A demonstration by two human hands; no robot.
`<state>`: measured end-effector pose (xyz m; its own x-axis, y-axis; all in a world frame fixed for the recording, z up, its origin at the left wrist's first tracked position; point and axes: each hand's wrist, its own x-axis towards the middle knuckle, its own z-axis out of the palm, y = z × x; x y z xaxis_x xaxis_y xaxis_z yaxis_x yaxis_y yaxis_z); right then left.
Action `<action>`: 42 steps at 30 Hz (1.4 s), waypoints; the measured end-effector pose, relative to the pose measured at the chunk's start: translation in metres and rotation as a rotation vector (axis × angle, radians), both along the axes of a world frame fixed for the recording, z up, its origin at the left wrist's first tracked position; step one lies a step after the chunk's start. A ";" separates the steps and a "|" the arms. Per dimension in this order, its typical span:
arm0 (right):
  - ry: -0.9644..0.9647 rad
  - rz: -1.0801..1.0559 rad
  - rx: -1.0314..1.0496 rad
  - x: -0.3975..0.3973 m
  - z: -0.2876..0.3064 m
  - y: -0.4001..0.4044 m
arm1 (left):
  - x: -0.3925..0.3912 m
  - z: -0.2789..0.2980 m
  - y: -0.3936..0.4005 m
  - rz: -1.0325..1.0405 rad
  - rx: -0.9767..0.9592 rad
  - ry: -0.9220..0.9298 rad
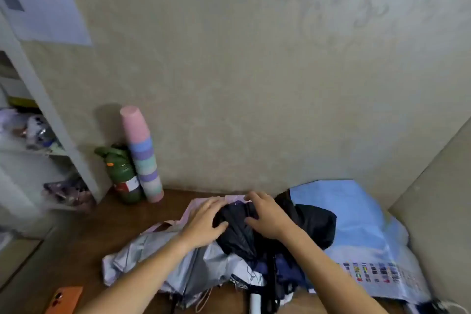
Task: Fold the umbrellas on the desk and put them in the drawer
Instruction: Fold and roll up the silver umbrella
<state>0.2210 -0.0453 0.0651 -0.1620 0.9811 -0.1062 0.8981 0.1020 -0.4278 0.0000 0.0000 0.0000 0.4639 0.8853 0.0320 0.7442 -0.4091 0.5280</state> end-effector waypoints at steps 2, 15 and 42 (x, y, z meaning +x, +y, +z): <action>-0.036 -0.050 -0.013 -0.009 -0.050 0.005 | 0.014 -0.038 -0.001 0.000 -0.050 0.049; -0.249 -0.047 0.633 -0.017 -0.282 0.023 | 0.060 -0.240 0.012 0.202 0.463 -0.072; -0.316 -0.124 0.323 -0.048 -0.296 -0.110 | -0.078 -0.236 -0.116 0.403 0.251 0.372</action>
